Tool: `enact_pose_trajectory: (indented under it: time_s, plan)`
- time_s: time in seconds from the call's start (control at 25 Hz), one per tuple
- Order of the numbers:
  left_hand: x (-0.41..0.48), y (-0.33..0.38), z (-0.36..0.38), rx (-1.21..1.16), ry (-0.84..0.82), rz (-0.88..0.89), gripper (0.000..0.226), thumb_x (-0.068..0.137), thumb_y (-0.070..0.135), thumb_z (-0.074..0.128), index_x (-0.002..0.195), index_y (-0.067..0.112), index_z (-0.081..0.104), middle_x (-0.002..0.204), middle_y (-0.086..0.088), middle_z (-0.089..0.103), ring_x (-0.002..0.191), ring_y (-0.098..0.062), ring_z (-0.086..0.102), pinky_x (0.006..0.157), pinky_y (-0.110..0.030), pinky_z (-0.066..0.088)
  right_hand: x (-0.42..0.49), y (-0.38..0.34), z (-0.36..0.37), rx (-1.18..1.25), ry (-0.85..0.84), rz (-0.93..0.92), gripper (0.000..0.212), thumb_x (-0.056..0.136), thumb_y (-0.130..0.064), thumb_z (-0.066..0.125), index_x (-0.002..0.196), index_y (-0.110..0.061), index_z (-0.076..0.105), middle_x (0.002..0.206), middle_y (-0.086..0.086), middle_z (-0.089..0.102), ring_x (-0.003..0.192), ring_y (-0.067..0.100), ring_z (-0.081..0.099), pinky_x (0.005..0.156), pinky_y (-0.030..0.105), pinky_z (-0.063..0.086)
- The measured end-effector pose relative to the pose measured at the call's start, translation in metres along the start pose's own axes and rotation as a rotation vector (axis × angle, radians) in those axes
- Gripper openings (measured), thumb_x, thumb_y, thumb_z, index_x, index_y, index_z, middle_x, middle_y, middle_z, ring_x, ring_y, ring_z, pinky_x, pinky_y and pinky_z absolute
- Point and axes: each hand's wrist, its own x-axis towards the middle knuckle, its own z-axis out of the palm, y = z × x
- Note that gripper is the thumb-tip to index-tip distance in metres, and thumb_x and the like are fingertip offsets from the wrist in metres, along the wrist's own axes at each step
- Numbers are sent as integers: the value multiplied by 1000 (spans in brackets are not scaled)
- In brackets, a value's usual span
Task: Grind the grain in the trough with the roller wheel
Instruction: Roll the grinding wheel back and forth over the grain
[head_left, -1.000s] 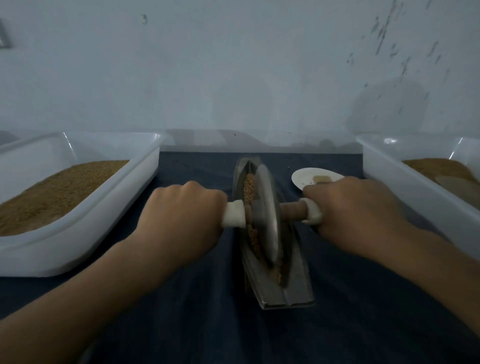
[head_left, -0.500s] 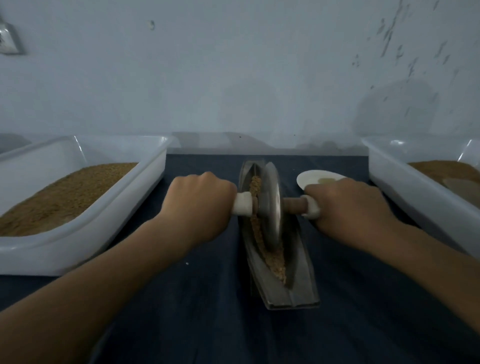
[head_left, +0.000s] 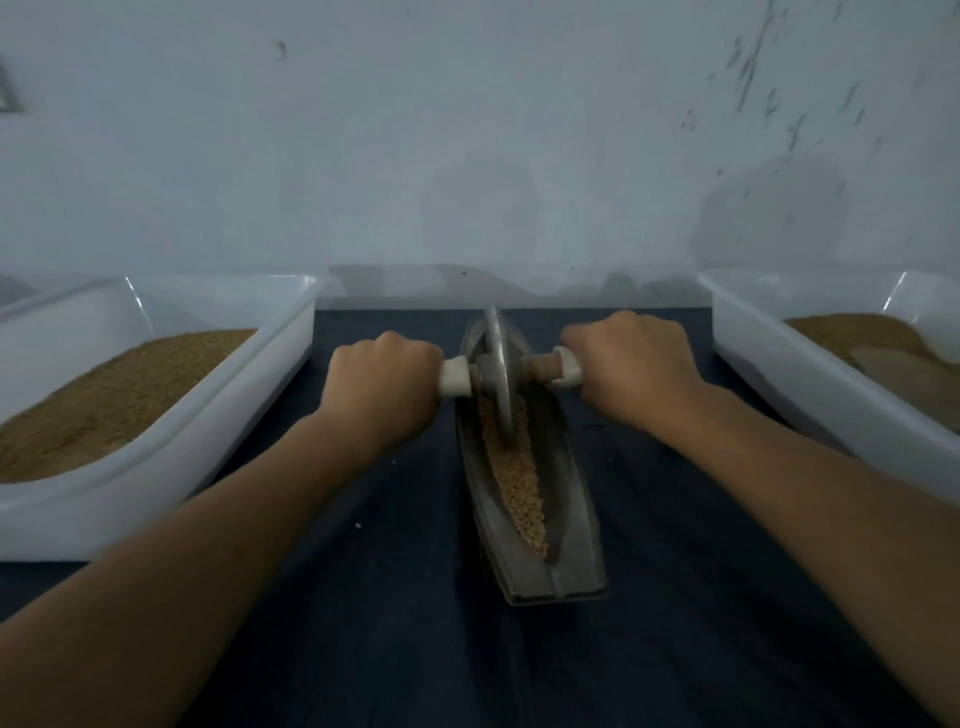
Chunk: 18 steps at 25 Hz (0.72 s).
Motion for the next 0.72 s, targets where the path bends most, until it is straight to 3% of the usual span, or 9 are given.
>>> enact_pose_trajectory:
  time_s: [0.04,0.12,0.2,0.32,0.4,0.48,0.56,0.64,0.72]
  plan:
    - [-15,-2,-1,1,54,37,13,85,36,62,78,28,54,65,8,34,54,-16,35,54,-31,32,-15,4,1,-23,46,-42,15,85,-32,66,81,-32,51,75,-10,50,62,15,45,50,27,26]
    - [-48,-7,-9,38,183,182,39,70,36,71,64,32,32,55,12,22,43,-10,19,45,-22,19,-53,7,0,-57,187,-130,30,72,-39,68,67,-34,39,59,-16,31,50,-2,22,45,21,11]
    - [-56,-13,-21,52,264,265,51,59,35,71,64,34,21,52,13,20,38,-11,18,47,-17,11,-69,15,-3,-33,260,-183,34,57,-44,69,59,-36,37,54,-20,15,49,-7,8,44,15,4]
    - [-41,-3,-7,129,134,143,39,76,33,68,65,30,31,57,8,30,46,-15,30,46,-25,20,-50,7,5,-85,172,-83,33,66,-36,74,62,-32,41,56,-16,28,46,2,23,44,18,13]
    - [-7,3,0,98,103,35,15,88,31,60,78,26,51,67,4,41,56,-20,41,53,-31,30,-14,-2,15,5,112,27,23,83,-35,69,75,-30,48,70,-9,50,60,16,45,50,26,26]
    - [18,6,-6,99,38,27,11,90,33,60,94,23,62,80,-1,56,71,-26,57,59,-34,35,9,-4,18,90,23,68,13,88,-36,65,85,-30,54,86,-2,61,74,22,52,58,31,33]
    - [19,6,-11,114,42,75,11,89,33,62,96,23,63,83,-1,58,75,-27,61,59,-34,35,1,1,18,106,-17,72,13,89,-34,63,83,-29,52,86,-4,62,72,20,51,53,29,30]
    - [-10,3,-12,116,109,132,12,84,31,66,81,25,56,67,4,43,59,-22,48,51,-30,27,-30,10,18,25,96,-1,19,84,-36,62,74,-30,47,72,-9,53,58,14,44,47,25,23]
    - [-49,-2,-17,81,180,217,40,67,32,77,67,28,37,55,8,30,44,-17,32,45,-22,13,-68,14,9,5,218,-102,23,74,-41,59,69,-34,38,58,-13,35,48,10,32,45,20,15]
